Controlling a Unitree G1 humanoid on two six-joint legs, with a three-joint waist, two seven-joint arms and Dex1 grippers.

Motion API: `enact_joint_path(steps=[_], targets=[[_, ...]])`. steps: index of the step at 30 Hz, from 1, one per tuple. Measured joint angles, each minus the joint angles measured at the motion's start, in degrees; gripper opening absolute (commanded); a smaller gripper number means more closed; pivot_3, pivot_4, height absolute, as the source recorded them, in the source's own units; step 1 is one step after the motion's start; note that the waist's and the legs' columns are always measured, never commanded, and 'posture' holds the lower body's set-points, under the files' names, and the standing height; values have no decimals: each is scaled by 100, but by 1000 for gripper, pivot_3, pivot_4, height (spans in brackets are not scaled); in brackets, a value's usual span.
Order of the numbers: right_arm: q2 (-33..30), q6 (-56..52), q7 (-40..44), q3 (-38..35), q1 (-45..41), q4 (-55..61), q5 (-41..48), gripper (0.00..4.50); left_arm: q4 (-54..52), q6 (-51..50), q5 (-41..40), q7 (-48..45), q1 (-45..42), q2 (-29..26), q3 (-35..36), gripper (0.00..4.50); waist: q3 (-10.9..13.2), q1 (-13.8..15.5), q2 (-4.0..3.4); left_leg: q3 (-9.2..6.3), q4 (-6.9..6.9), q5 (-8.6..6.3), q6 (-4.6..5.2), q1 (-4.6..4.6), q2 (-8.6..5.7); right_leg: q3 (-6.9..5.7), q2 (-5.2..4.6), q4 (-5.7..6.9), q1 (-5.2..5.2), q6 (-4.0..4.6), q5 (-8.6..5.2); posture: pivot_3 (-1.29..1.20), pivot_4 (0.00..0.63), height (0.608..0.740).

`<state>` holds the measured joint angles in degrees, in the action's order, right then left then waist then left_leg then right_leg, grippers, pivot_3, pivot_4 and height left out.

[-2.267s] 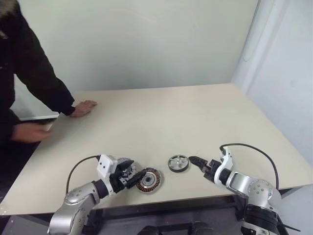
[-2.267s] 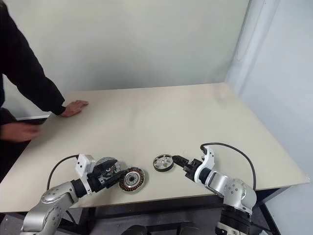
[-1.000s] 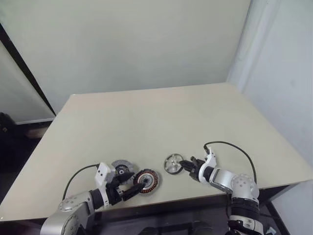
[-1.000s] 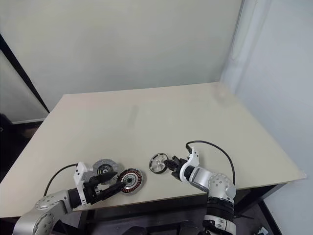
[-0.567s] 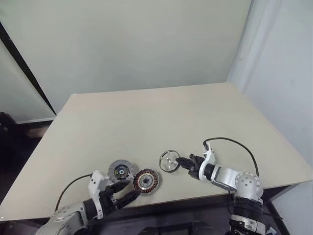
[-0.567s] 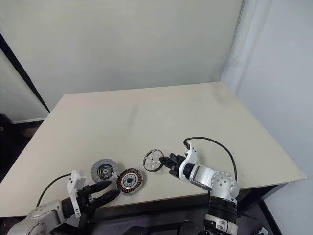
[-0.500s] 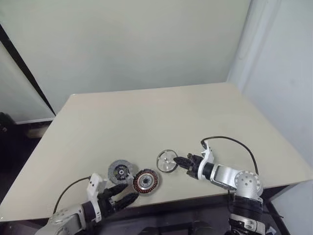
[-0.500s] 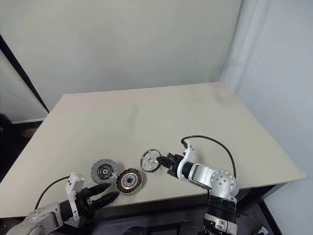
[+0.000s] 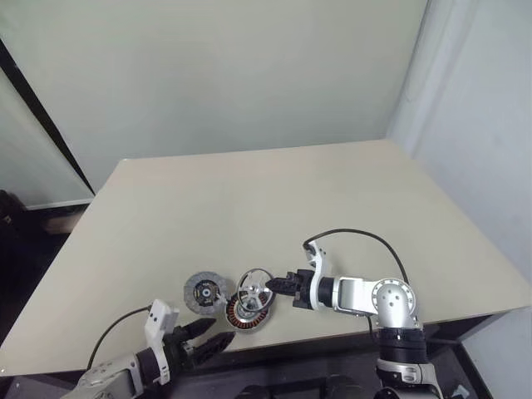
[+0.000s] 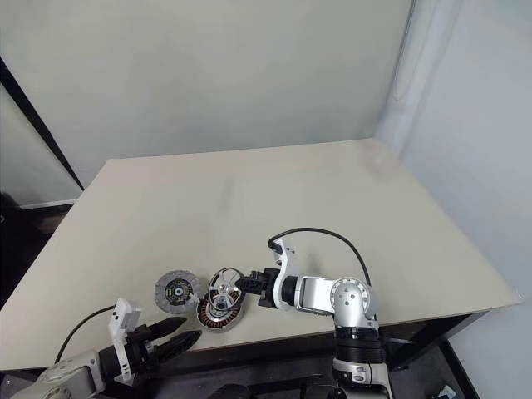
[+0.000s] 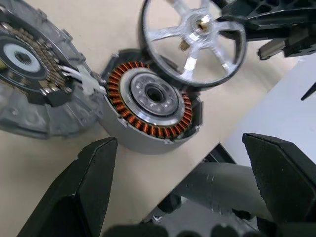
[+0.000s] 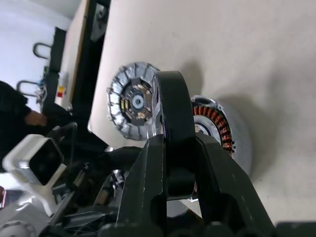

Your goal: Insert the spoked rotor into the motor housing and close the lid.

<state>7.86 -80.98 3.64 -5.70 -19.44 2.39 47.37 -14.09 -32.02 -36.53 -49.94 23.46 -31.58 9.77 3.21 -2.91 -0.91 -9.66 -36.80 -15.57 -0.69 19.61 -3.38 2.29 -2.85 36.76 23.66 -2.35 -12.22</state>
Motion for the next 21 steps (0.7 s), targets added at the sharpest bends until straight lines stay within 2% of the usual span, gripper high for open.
enact_joint_path(steps=[21], targets=[[-9,372,229,648,-100,-603,-247,434,-117,-67,-1,9,257,-124,23,4345,0,-3,1,6,8,-4,-7,0,0,-4,1,-1,20,0,0,0,0,740]])
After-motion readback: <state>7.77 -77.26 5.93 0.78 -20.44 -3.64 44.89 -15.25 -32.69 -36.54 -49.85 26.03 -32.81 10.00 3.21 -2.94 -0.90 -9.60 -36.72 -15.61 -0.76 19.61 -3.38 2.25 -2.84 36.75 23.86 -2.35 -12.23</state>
